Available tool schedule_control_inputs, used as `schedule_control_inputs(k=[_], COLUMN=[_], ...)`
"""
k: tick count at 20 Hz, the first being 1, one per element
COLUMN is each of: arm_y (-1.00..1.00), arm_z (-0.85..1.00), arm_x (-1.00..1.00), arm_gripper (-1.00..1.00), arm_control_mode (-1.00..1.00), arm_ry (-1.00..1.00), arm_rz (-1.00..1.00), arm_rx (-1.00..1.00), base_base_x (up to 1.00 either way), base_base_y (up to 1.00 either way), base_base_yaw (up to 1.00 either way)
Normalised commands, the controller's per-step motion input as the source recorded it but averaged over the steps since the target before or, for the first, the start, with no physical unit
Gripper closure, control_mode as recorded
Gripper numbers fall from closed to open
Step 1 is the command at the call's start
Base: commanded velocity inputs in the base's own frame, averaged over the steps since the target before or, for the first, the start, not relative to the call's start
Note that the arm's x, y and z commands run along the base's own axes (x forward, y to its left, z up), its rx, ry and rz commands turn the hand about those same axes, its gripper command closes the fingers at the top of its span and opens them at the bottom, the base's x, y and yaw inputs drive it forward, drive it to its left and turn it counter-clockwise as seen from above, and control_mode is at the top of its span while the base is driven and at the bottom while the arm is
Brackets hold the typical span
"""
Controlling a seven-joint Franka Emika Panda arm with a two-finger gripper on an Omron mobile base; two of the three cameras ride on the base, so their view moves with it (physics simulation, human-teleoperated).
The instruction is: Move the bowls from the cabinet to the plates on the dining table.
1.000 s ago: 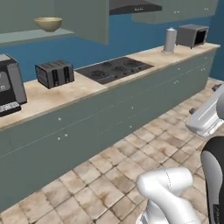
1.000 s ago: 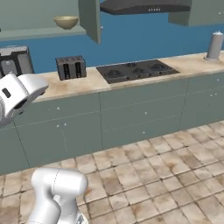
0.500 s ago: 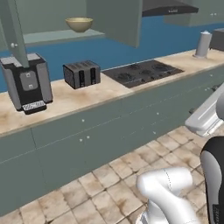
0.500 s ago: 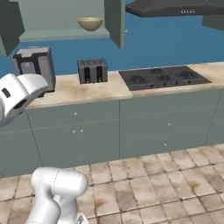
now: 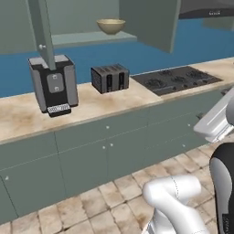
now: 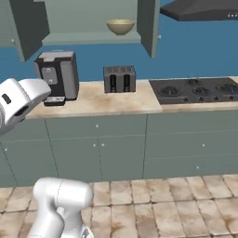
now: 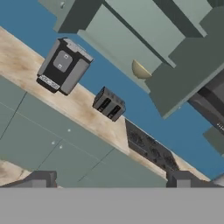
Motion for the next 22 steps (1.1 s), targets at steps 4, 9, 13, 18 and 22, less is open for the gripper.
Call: schedule_control_inputs(k=[4, 9, 13, 18, 22], arm_y=[0.00, 0.00, 0.00, 0.00, 0.00], arm_z=[0.00, 0.00, 0.00, 0.00, 0.00], arm_x=[0.00, 0.00, 0.00, 0.00, 0.00], arm_gripper=[-1.00, -1.00, -1.00, -1.00, -1.00], arm_control_mode=[1.00, 1.00, 1.00, 1.00, 1.00], arm_ry=[0.00, 0.00, 0.00, 0.00, 0.00], arm_rz=[0.00, 0.00, 0.00, 0.00, 0.00], arm_rx=[0.00, 0.00, 0.00, 0.00, 0.00], base_base_x=[0.50, 0.40, 0.30, 0.27, 0.29], base_base_y=[-0.14, -0.27, -0.40, -0.45, -0.41], base_base_yaw=[0.27, 0.25, 0.25, 0.23, 0.22])
